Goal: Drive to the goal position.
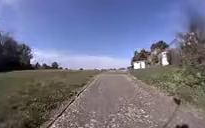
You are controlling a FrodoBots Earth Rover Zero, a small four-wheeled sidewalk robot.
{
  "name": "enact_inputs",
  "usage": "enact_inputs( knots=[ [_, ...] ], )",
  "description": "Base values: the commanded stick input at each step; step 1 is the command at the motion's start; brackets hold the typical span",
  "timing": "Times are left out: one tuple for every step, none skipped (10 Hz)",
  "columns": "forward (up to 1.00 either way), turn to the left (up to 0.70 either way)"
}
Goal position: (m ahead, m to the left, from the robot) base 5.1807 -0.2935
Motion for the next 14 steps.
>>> enact_inputs(
  knots=[
    [0.7, 0.0],
    [0.7, 0.0],
    [0.7, 0.0],
    [0.7, 0.0],
    [0.7, 0.0],
    [0.7, 0.0],
    [0.7, 0.0],
    [0.7, 0.0],
    [0.7, 0.06],
    [0.7, 0.13],
    [0.7, 0.07],
    [0.7, 0.0],
    [0.7, 0.0],
    [0.7, 0.0]
  ],
)
